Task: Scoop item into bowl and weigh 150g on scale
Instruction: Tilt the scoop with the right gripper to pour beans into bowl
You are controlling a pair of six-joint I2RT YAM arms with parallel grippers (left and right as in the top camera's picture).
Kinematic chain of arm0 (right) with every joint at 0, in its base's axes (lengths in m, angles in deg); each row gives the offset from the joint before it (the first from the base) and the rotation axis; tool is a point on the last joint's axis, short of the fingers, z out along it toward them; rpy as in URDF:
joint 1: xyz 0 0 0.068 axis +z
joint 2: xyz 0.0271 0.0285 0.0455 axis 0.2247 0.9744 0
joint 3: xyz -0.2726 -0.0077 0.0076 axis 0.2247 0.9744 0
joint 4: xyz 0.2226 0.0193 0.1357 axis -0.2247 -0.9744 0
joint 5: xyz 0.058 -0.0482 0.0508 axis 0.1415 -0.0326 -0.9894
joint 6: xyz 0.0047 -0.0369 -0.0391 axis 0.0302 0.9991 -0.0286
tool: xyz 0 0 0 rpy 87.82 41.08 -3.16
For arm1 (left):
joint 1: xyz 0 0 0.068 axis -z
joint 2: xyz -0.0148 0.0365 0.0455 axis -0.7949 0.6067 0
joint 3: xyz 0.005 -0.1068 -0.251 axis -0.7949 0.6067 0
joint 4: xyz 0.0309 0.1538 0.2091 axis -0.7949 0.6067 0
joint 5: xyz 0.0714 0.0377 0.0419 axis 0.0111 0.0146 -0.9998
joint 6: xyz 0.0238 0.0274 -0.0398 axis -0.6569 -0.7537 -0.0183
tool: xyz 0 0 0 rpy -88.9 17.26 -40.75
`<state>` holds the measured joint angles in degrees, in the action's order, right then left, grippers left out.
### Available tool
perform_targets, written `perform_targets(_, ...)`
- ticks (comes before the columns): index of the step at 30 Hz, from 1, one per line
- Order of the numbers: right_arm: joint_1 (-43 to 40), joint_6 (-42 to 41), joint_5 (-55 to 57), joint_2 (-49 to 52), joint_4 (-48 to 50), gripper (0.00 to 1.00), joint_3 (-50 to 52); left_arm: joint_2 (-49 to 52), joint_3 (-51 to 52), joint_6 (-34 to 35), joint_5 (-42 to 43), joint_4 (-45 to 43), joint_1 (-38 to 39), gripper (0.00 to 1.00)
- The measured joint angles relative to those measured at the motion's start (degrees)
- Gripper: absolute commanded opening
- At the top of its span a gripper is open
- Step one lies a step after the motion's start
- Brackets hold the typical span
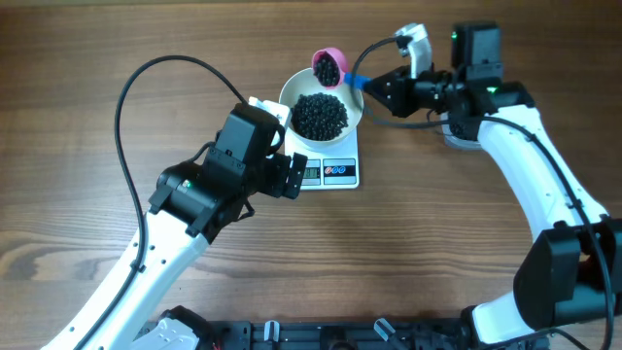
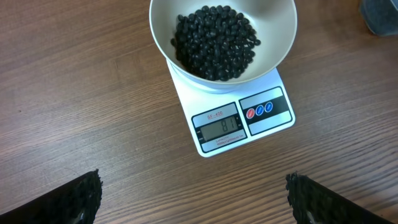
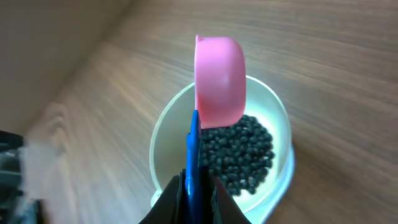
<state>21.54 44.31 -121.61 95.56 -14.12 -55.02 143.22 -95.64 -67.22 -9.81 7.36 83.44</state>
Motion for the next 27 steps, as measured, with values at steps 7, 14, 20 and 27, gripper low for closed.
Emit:
perform_targets(7, 3.1, 3.2, 9.1, 0.0, 0.0, 0.04, 0.0, 0.0, 0.0, 0.0, 0.0, 0.0, 0.0, 1.0)
perform_targets(14, 5.3, 8.2, 12.5, 0.0, -1.7, 0.04, 0.0, 0.0, 0.0, 0.0, 0.0, 0.0, 0.0, 1.0)
perform_targets(20, 7.5, 11.0, 16.4, 0.0, -3.1, 0.04, 0.0, 0.0, 0.0, 0.0, 0.0, 0.0, 0.0, 1.0)
perform_targets(27, 8.5, 14.3, 19.8, 0.0, -4.1, 0.04, 0.0, 0.0, 0.0, 0.0, 0.0, 0.0, 0.0, 1.0)
